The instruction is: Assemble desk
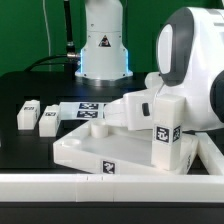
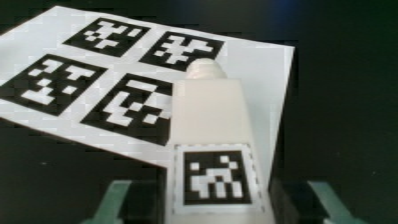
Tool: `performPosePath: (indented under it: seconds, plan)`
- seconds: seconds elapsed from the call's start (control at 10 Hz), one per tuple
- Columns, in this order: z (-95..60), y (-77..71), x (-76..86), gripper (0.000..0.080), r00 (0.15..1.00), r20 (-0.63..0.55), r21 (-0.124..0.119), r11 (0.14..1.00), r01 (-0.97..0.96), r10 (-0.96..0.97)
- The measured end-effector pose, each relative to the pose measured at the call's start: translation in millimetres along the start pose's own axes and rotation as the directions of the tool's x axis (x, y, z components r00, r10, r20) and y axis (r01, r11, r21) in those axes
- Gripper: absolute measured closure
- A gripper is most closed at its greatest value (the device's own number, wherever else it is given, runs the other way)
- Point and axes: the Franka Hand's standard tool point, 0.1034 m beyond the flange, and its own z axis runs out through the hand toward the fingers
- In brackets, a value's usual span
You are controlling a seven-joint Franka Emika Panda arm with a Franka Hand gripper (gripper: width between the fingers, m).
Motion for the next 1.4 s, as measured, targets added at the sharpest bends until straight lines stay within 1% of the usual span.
performPosePath:
  seconds: [0.2,0.3,0.6,0.8,0.9,1.0,1.2,1.3,1.4]
  plan:
    - [-3.9,1.6,-2.9,0.0513,1.0,-0.007,0.003,1.0,0.011,-0.011]
    - [-9.3,4.9,-10.7,0.0513,1.0,-0.006,0.013,1.0,0.019,-0.019]
    - [-28.2,19.7,-41.3,0.0512,1.0,-0.008,0.055,0.998,0.022,-0.022]
    - [-35.0,28.5,-53.8,0.0512,1.0,-0.023,0.074,0.997,0.015,-0.013]
    - [-34.1,28.1,-52.2,0.0512,1.0,-0.025,0.073,0.997,0.015,-0.013]
    - [-35.9,28.7,-47.8,0.0512,0.999,-0.051,0.069,0.997,0.015,-0.012]
    - [-36.5,29.4,-48.1,0.0512,0.999,-0.053,0.07,0.997,0.015,-0.011]
    - [-46.5,35.7,-52.9,0.0512,0.996,-0.088,0.071,0.997,0.024,-0.018]
    - [-58.7,44.9,-60.4,0.0511,0.985,-0.174,0.073,0.997,0.023,-0.01]
